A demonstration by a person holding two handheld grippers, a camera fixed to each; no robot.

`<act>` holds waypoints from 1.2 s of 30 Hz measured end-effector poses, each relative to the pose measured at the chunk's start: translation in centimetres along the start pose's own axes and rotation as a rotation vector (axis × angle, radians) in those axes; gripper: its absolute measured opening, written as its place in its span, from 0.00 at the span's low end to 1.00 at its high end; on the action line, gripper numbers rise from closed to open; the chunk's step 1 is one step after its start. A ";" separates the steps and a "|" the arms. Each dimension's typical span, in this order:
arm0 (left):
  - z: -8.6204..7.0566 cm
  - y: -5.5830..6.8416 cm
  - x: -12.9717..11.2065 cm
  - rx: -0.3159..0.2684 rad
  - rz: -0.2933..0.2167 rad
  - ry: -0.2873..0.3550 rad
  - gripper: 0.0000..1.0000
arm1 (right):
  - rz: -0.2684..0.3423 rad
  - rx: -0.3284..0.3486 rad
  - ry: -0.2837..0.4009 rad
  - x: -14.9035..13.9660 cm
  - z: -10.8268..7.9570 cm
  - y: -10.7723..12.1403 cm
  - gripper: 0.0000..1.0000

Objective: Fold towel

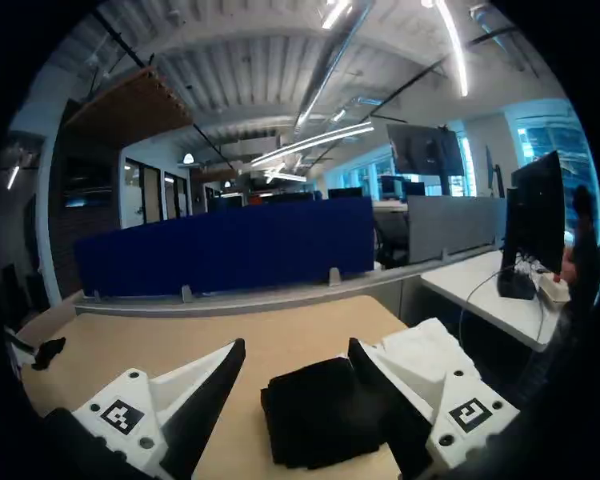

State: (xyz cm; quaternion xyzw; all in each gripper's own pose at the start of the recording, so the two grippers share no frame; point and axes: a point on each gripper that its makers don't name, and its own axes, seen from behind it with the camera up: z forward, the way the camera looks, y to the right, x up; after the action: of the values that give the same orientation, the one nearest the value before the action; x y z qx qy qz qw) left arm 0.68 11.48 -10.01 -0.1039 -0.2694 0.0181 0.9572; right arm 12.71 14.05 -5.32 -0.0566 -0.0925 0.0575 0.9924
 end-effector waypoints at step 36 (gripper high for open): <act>-2.4 -7.1 13.5 0.162 -0.011 0.432 0.94 | -0.092 0.112 0.096 3.8 0.9 -15.9 1.00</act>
State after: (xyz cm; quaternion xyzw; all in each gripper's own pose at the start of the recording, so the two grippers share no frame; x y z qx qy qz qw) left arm 13.29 5.28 -3.65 -0.0268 -0.0564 0.0117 0.9980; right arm 17.90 -1.10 -1.83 0.0006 -0.0440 0.0142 0.9989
